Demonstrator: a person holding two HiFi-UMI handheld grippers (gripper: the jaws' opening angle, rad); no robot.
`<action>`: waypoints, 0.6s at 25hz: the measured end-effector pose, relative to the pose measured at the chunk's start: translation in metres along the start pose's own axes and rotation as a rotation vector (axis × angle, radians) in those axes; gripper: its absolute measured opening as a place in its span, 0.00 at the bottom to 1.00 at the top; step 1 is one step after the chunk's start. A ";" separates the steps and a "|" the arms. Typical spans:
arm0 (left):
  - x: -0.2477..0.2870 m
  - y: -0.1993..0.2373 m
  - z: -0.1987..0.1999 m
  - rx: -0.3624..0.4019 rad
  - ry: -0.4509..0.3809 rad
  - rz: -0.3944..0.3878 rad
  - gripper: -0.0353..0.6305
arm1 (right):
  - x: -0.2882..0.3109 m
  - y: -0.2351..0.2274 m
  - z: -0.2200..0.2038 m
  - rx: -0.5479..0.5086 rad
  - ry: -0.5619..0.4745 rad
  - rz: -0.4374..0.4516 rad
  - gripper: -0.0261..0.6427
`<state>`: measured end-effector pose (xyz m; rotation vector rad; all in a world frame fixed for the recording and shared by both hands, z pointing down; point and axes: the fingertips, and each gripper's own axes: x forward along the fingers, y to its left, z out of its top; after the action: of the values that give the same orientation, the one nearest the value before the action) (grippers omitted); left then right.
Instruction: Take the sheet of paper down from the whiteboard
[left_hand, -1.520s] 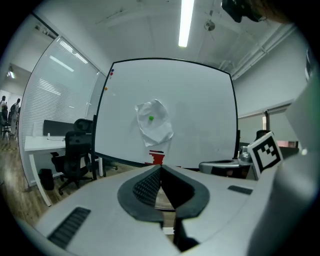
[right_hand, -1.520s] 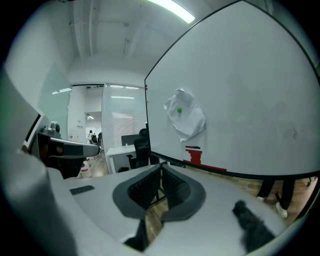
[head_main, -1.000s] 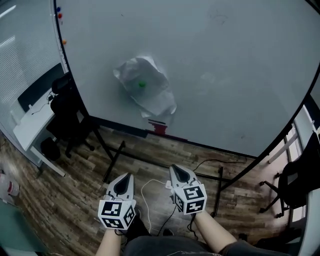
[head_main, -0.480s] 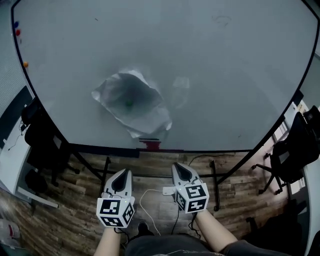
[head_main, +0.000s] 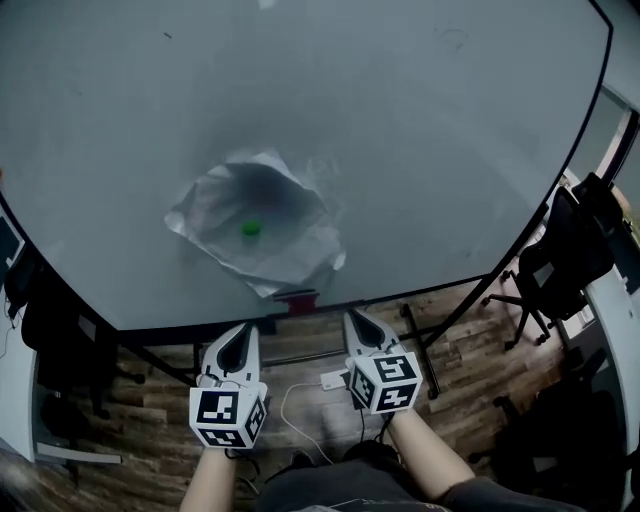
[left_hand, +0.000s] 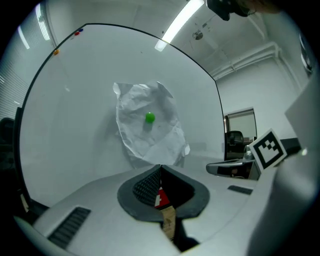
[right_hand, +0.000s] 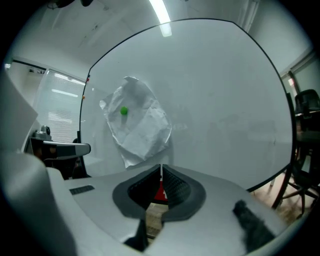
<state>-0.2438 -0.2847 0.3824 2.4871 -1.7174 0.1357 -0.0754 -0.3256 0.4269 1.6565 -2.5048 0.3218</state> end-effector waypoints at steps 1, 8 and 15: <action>0.004 0.003 0.003 0.005 -0.005 -0.015 0.07 | 0.001 -0.001 0.002 0.008 -0.005 -0.017 0.08; 0.024 0.013 0.016 -0.004 -0.023 -0.053 0.07 | 0.013 -0.004 0.012 0.028 -0.016 -0.057 0.08; 0.041 0.020 0.029 0.009 -0.046 -0.021 0.08 | 0.044 -0.002 0.031 -0.003 -0.040 -0.012 0.08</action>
<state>-0.2482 -0.3339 0.3602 2.5336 -1.7105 0.0850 -0.0903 -0.3728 0.4061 1.6919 -2.5215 0.2867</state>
